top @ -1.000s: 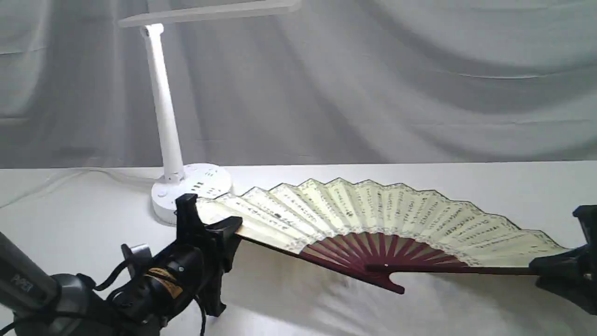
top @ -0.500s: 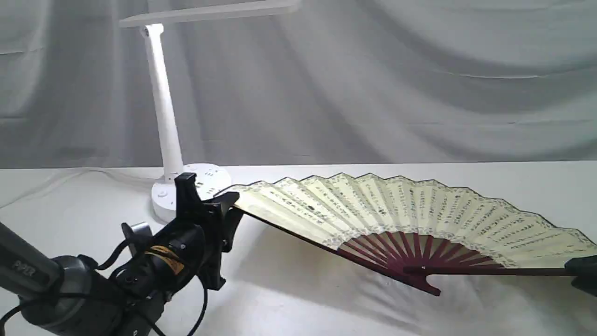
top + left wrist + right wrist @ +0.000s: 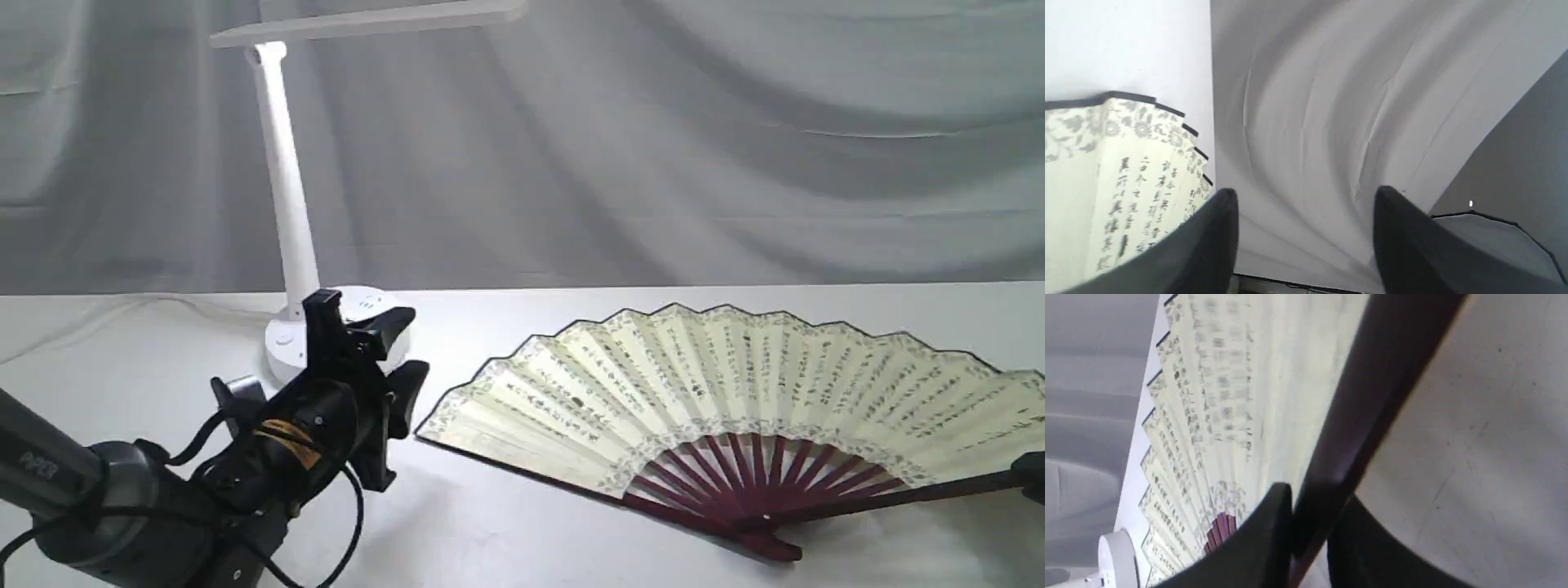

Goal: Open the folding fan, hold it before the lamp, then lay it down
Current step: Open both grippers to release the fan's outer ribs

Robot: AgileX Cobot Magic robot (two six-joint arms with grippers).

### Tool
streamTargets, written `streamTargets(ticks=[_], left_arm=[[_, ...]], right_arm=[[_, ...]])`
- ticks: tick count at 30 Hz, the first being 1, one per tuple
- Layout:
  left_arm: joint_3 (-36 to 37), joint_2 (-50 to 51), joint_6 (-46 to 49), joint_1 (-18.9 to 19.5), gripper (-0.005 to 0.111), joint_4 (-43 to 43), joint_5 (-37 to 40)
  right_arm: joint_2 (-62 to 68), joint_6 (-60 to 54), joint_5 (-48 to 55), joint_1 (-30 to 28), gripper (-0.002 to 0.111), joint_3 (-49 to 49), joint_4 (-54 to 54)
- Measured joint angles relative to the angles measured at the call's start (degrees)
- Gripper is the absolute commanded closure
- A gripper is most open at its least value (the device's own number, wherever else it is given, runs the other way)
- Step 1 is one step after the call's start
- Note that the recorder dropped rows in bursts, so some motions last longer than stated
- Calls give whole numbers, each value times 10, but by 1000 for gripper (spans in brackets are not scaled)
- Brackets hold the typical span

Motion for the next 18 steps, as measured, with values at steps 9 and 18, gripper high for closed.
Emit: streamTargets(ticks=[9,18], left_arm=[[0,0,1,19,56,44,-5],[0,-29,3,27,56,94,5]], right_arm=[[0,-7,0,0,106,0,4],[1,-22,-9,0,51,0,-38]])
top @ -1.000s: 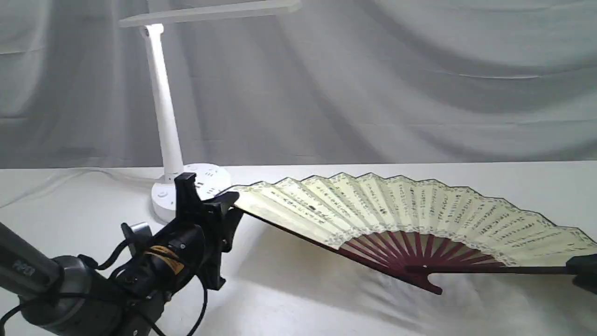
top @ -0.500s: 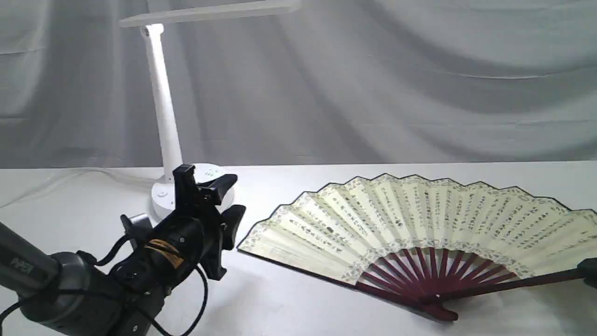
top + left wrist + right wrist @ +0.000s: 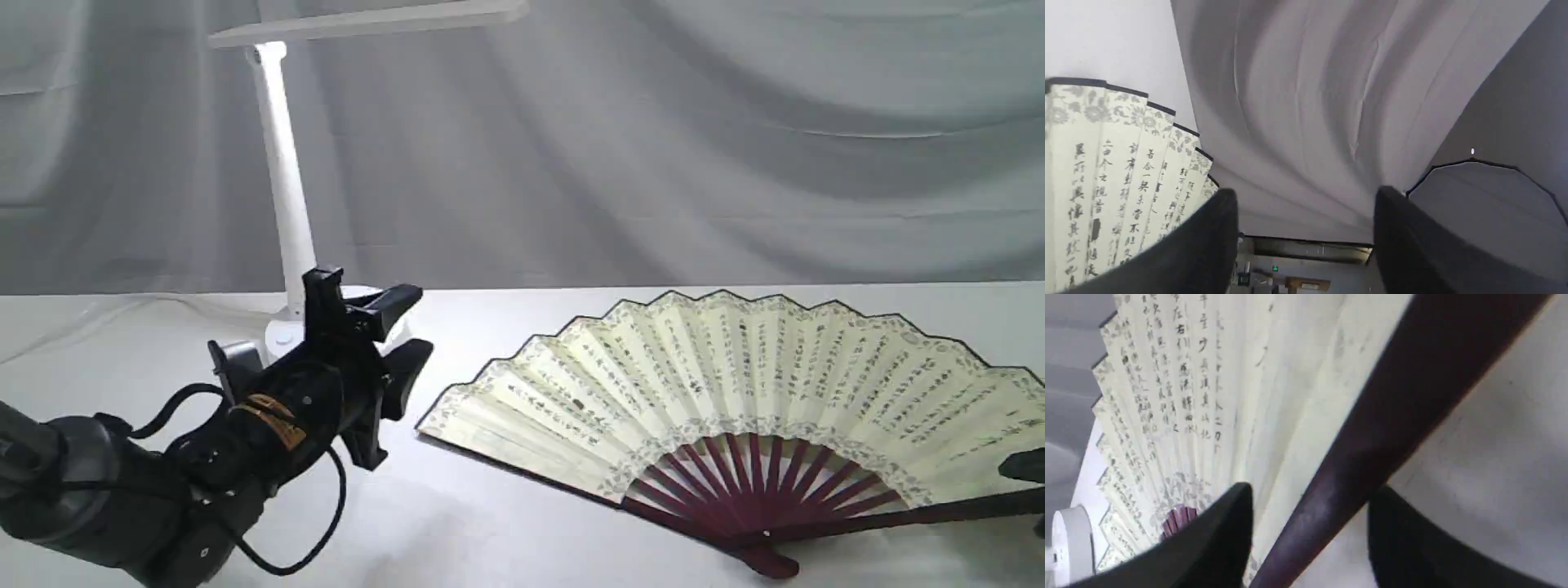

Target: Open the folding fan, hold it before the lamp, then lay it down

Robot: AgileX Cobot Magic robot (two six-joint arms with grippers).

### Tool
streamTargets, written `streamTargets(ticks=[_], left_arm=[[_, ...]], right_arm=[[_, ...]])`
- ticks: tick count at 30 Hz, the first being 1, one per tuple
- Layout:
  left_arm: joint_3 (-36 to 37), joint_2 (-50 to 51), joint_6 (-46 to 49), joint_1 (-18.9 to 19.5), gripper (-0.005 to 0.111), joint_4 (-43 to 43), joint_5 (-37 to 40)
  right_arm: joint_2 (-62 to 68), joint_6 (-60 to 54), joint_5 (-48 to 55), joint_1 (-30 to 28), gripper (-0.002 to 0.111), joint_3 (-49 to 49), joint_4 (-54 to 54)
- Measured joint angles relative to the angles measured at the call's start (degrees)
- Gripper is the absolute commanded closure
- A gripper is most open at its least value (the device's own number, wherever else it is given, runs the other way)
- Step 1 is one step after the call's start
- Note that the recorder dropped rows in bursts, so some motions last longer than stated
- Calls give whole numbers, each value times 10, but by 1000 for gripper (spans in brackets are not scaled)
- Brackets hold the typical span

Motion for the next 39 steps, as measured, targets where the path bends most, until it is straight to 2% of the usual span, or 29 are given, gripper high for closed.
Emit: streamTargets(ticks=[3,8,17,24,29,34,39], left_arm=[[0,-19,11,0,56,15,16],[0,-57,26,0,56,50,82],[0,-120,68,0,56,90,269],[0,-166,119,10,56,106,425],[0,-198,144,18,56,164,541],[0,-230,149,18,56,234,651],[0,-259,200,18,56,254,728]], right_arm=[[0,7,-1,0,44,0,-19],[0,73,-1,0,45,0,-79],[-4,163,0,0,45,0,-197],[-66,231,22,0,45,0,-277],[-113,284,36,0,45,0,-344],[-149,340,94,0,45,-8,-419],[-173,392,159,0,45,-41,-505]])
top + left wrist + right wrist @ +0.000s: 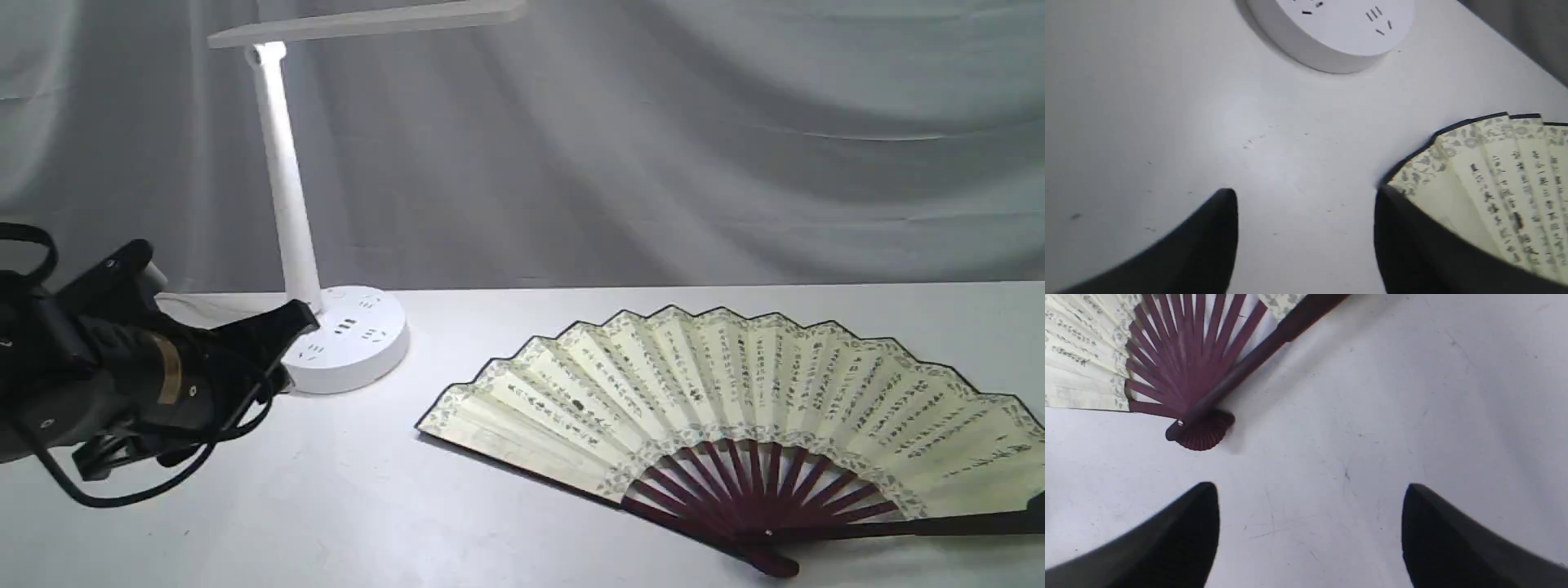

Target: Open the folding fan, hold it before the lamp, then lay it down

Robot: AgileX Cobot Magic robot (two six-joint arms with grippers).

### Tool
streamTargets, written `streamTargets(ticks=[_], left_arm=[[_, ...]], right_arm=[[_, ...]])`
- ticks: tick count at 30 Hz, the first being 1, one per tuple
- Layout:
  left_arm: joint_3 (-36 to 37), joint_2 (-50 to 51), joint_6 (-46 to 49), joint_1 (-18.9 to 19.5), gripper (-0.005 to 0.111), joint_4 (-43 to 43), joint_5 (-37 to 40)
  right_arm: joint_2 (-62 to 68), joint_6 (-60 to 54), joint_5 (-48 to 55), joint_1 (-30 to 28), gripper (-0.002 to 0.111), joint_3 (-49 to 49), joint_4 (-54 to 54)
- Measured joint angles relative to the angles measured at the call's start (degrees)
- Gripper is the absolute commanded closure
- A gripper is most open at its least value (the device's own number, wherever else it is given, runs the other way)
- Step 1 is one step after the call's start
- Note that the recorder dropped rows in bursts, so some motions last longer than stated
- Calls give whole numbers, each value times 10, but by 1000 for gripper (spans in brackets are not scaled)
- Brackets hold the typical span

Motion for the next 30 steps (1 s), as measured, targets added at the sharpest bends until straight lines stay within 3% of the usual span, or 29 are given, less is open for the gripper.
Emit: streamTargets(ticks=[4,8,13,19,23,27,30], left_arm=[[0,-18,91,0,56,3,61],[0,-23,171,2,58,4,114],[0,-24,269,3,79,-25,166],[0,-35,495,4,107,-199,213],[0,-54,653,4,107,-288,269],[0,-82,751,10,107,-359,318],[0,-105,790,37,107,-403,351]], right_arm=[[-9,12,-11,17,45,-4,-28],[-9,12,-41,76,45,-5,-63],[-9,13,-66,145,51,-12,-110],[-9,13,-74,220,64,-27,-159],[-9,17,-80,263,64,-27,-191],[-9,65,-80,302,65,-27,-251],[-9,134,-80,328,67,-27,-331]])
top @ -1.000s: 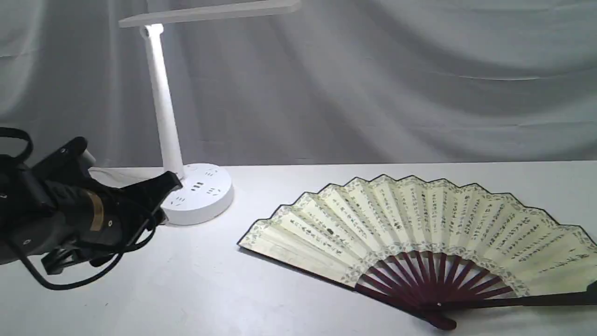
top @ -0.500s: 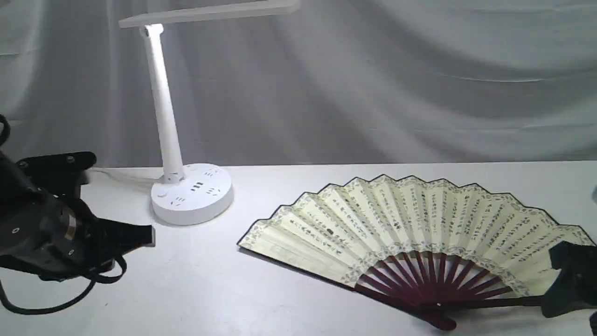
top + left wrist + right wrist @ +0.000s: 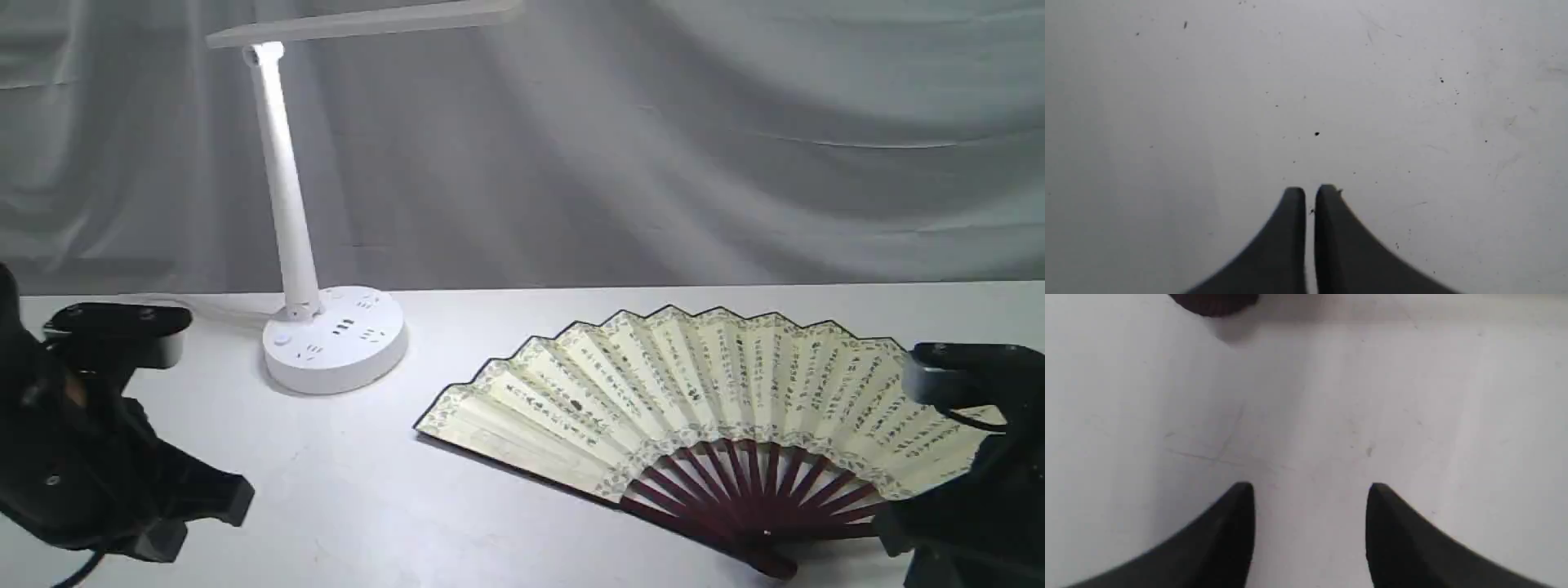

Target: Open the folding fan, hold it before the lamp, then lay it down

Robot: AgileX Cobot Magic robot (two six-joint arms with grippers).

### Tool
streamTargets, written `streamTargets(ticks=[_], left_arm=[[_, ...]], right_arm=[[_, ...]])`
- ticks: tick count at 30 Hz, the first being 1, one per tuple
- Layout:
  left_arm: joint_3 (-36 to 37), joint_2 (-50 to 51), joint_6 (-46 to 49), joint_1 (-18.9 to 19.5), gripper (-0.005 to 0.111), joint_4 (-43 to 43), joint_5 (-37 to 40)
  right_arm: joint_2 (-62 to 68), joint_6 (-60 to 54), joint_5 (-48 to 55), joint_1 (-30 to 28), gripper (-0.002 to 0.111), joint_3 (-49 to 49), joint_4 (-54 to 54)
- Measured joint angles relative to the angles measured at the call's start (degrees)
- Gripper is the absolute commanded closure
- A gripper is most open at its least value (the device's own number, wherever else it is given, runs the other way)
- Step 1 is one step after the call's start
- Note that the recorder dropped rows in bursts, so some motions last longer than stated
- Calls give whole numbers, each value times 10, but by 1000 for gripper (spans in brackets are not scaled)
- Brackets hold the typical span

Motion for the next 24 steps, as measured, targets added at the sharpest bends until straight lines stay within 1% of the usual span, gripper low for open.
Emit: streamTargets(ticks=[3,6,11,12,13,15,16,18,20,24], left_arm=[[3,-22,10,42,107,-11,9],[10,-38,10,79,107,-12,2],[12,-42,11,88,107,-15,-7],[12,-42,11,88,107,-15,-7],[12,-42,11,88,107,-15,-7],[12,-42,11,88,107,-16,-7],[12,-42,11,88,107,-16,-5],[12,-42,13,88,107,-16,-3],[12,-42,14,88,107,-16,-2],[12,-42,17,88,107,-16,-1]], right_arm=[[0,43,0,12,67,0,-51],[0,57,-2,15,67,0,-61],[0,61,1,15,68,0,-63],[0,61,1,15,70,0,-63],[0,61,1,15,74,0,-63],[0,68,3,15,87,0,-65],[0,73,3,15,97,0,-65],[0,81,3,15,108,0,-66],[0,85,3,13,108,0,-67],[0,91,3,-14,108,0,-67]])
